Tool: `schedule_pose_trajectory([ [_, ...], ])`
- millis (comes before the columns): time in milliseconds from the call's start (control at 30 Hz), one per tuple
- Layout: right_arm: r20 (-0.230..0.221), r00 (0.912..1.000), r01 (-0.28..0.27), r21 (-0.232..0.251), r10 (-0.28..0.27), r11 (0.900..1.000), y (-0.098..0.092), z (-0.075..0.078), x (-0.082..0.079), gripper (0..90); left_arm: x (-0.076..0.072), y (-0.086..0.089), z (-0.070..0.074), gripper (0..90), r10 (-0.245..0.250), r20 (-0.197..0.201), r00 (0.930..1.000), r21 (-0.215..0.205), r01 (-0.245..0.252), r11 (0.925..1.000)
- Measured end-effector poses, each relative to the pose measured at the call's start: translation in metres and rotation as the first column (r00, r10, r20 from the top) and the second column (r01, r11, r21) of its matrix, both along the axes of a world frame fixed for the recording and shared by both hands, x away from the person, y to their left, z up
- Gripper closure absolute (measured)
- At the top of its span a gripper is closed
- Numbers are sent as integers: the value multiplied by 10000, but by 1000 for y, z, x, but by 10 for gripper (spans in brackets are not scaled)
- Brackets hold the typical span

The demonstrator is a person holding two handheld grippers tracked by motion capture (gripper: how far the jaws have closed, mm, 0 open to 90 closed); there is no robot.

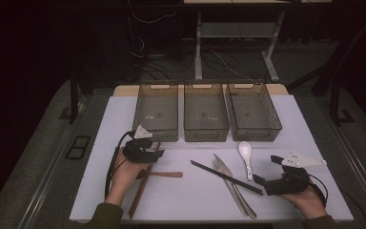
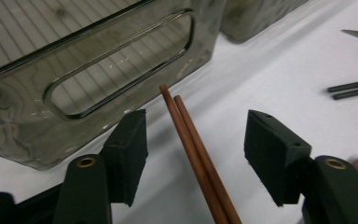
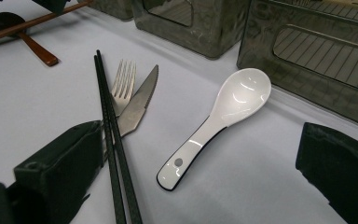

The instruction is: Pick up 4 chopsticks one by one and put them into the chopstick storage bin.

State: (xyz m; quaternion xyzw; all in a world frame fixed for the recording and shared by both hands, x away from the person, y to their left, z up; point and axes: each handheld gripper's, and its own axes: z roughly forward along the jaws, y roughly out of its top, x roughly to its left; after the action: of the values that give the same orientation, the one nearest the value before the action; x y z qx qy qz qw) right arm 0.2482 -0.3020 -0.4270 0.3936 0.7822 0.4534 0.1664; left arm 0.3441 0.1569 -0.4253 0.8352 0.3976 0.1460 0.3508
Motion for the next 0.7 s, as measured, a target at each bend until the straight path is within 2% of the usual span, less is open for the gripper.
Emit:
schedule_pose_trajectory([
  [133,-21,10000,-14,-6,14,10000,0,0,0,5,6,-5,-1,438,141,-186,9997,126,-139,9998],
  [200,16,10000,-52,-19,52,10000,0,0,0,5,8,-9,-2,449,181,-221,9996,479,-170,9987],
  [333,1,10000,-53,-8,53,10000,0,0,-1,5,9,-12,-5,483,206,-337,9992,832,-177,9964],
  [700,44,10000,-48,-39,48,10000,0,0,-1,5,11,-10,-7,570,378,-650,9972,842,-322,9959],
])
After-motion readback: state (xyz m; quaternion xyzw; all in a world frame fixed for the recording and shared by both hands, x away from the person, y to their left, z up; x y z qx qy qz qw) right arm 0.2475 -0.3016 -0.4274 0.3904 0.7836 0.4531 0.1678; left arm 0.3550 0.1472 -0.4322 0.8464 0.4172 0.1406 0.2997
